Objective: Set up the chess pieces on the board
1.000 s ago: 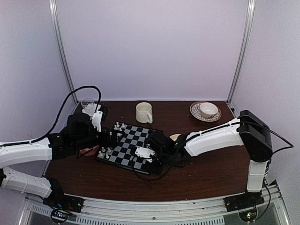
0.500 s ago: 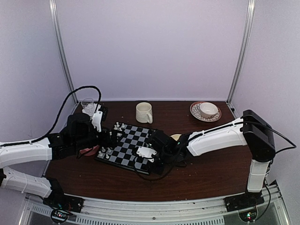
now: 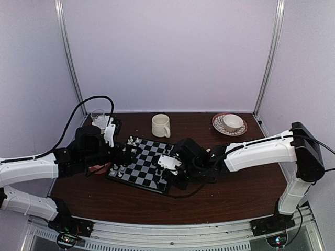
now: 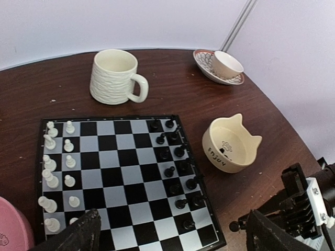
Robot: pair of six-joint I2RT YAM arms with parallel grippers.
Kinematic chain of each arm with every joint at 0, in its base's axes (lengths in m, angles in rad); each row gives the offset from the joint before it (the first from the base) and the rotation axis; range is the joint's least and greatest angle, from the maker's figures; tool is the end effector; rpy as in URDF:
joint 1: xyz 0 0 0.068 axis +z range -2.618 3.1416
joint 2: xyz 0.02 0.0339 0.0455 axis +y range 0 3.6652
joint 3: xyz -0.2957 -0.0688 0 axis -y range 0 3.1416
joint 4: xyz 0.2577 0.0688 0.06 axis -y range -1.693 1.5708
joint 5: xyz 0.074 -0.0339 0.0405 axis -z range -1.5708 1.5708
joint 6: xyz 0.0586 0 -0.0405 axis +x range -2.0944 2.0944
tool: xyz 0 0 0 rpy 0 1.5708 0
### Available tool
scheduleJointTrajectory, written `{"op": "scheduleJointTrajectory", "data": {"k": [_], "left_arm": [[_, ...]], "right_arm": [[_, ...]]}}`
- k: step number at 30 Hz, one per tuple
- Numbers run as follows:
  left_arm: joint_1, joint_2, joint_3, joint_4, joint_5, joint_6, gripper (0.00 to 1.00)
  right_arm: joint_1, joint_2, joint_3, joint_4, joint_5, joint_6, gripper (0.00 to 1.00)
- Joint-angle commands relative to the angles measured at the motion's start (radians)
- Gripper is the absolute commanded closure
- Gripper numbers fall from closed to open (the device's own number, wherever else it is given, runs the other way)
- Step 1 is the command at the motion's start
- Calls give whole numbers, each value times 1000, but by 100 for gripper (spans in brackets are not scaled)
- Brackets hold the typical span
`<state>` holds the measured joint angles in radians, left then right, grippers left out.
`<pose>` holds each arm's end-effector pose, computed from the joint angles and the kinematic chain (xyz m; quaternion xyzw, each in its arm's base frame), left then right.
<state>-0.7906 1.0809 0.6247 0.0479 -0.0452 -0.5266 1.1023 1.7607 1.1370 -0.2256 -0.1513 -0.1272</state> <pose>0.1850 -0.1831 0.2621 0.0977 0.8299 -0.3210 0.4457 0.1760 0.3673 0.2030 -0.5599 0.7468 0.2274 0.2778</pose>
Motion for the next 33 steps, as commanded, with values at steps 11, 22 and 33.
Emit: {"op": "scheduleJointTrajectory", "data": {"k": [11,22,33], "left_arm": [[10,260,155,147,583,-199,25],[-24,419,228,180,726,-257,36],[-42,479,260,163,756,-254,35]], "right_arm": [[6,-192,-129,145,110,27,97],[6,-248,-170,191,134,22,97],[6,-250,-175,196,115,15,97]]}}
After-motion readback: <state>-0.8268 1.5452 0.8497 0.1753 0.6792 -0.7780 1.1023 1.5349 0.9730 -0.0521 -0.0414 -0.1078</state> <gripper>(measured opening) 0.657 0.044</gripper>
